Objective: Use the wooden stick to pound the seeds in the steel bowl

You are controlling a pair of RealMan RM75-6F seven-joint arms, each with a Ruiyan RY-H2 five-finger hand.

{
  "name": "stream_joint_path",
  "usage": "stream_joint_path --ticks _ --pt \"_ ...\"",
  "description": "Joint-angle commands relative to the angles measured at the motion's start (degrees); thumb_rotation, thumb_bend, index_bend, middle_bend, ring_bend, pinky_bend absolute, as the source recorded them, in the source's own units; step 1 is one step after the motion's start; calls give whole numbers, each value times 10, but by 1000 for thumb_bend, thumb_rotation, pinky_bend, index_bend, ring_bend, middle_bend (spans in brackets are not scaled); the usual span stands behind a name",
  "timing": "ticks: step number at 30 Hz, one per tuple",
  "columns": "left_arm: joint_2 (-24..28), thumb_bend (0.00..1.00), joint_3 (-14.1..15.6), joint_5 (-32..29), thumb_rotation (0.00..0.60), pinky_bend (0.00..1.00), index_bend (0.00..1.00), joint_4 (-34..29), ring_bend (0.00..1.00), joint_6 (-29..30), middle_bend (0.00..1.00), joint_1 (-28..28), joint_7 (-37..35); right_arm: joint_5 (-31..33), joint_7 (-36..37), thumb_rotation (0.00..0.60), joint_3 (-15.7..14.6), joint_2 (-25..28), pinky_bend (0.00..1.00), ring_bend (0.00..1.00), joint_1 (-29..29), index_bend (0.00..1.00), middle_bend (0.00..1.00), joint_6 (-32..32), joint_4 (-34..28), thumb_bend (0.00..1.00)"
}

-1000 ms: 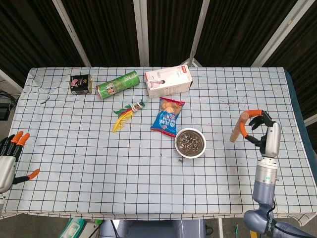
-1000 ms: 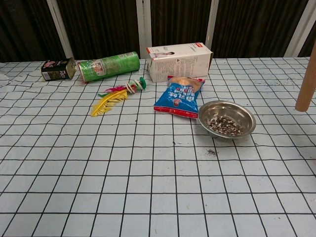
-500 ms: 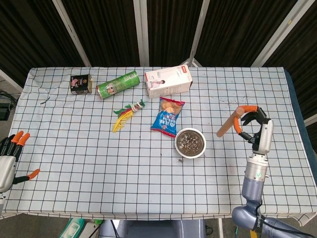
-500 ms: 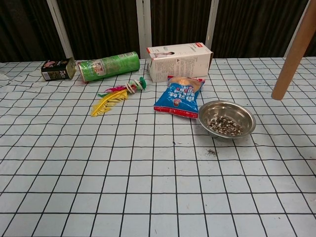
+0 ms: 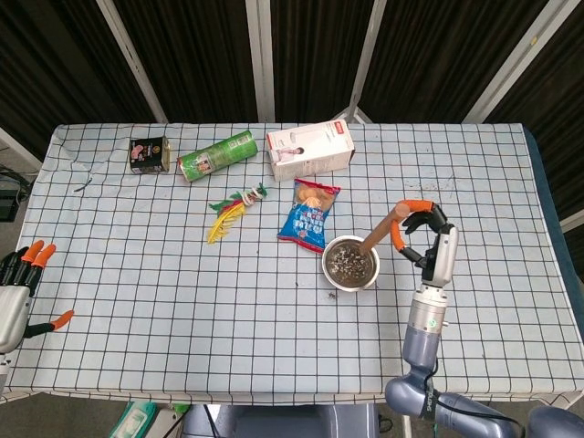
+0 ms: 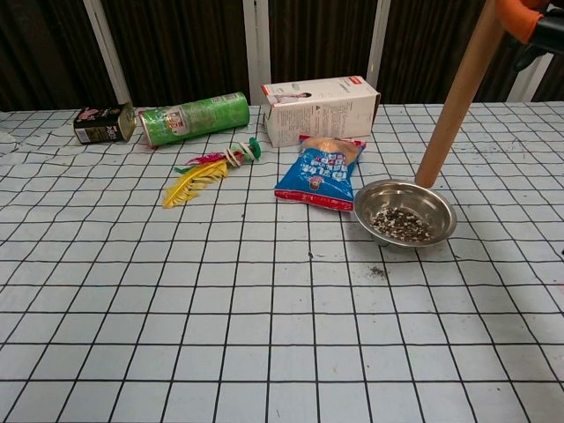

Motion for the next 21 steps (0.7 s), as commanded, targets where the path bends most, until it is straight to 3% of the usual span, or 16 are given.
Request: stream_joint_path --ticks 1,21 --pt "0 198 0 -1 600 0 20 0 0 -1 0 -1 0 1 9 600 -1 -18 660 596 7 738 647 -2 15 858" --pt "3 197 1 1 600 0 21 0 0 -4 0 -2 -6 -14 29 600 -22 -85 660 596 12 738 647 5 85 872"
